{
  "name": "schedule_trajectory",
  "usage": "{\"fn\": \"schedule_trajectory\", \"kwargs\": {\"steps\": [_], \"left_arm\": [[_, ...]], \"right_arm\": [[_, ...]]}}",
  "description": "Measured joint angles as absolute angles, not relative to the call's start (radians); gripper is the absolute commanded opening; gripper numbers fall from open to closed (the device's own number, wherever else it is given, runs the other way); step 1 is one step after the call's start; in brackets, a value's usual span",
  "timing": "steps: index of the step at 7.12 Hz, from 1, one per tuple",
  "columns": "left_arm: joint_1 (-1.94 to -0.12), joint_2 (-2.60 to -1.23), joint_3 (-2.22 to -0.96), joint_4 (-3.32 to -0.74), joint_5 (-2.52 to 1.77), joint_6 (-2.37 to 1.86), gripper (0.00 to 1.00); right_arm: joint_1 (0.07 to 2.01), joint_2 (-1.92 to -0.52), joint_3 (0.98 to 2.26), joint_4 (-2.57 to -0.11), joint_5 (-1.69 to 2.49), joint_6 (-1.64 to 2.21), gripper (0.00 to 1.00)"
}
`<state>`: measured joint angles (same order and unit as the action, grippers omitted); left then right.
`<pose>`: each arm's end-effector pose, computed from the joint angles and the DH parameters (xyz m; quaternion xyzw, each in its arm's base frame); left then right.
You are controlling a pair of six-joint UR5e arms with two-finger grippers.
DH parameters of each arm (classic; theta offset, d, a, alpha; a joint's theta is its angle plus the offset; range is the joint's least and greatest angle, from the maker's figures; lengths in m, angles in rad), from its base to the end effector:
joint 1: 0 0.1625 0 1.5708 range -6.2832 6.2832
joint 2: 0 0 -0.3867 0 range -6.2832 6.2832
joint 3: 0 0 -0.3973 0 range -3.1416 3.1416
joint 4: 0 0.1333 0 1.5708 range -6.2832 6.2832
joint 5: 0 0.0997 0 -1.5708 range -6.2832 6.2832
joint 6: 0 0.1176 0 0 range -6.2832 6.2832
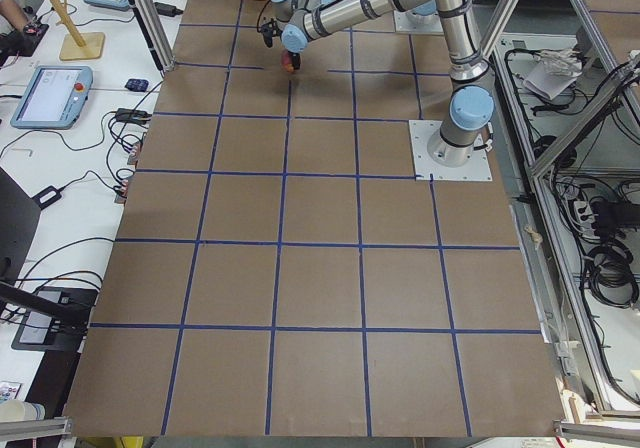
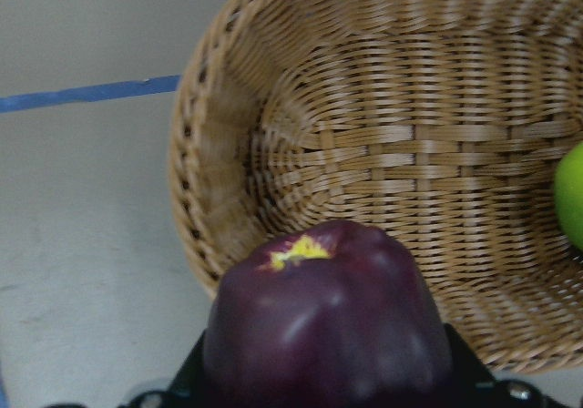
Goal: Put all apples into basket
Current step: 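Release the dark apple in the basket while the left releases the red apple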
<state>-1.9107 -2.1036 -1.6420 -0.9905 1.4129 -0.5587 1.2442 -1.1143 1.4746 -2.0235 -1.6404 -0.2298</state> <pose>-0.3499 -0.5342 0.1515 0.1098 -0.9908 -0.0449 0.0659 -0.0908 -0.6580 0.2619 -0.0499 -0.9971 0.0348 0.0461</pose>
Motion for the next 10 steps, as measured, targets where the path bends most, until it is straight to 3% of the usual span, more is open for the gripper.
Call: {"fn": "schedule_trajectory", "kwargs": {"steps": [1, 2, 3, 4, 5, 8, 10], "left_arm": [[-1.904, -2.076, -1.636, -1.008, 1.413, -0.564, 1.00], [-1.879, -2.027, -1.625, -1.061, 1.413, -0.539, 1.00], [-1.832, -1.959, -1.610, -1.149, 1.414, -0.477, 1.00], [-1.779, -1.882, -1.587, -1.274, 1.419, -0.393, 1.00], [-1.740, -1.808, -1.568, -1.414, 1.445, -0.287, 1.00], [-1.654, -1.634, -1.529, -1.651, 1.532, -0.060, 1.00], [-1.638, -1.561, -1.511, -1.720, 1.540, -0.037, 1.00]], "right_arm": [[1.202, -1.056, 1.444, -2.071, -1.657, -0.309, 0.00], [1.173, -0.994, 1.421, -2.119, -1.674, -0.361, 0.11], [1.157, -0.953, 1.411, -2.146, -1.682, -0.386, 0.42], [1.152, -0.935, 1.412, -2.155, -1.684, -0.395, 0.92], [1.150, -0.929, 1.413, -2.155, -1.682, -0.397, 1.00], [1.151, -0.955, 1.401, -2.109, -1.682, -0.394, 1.00], [1.191, -1.059, 1.400, -1.987, -1.651, -0.382, 1.00]]}}
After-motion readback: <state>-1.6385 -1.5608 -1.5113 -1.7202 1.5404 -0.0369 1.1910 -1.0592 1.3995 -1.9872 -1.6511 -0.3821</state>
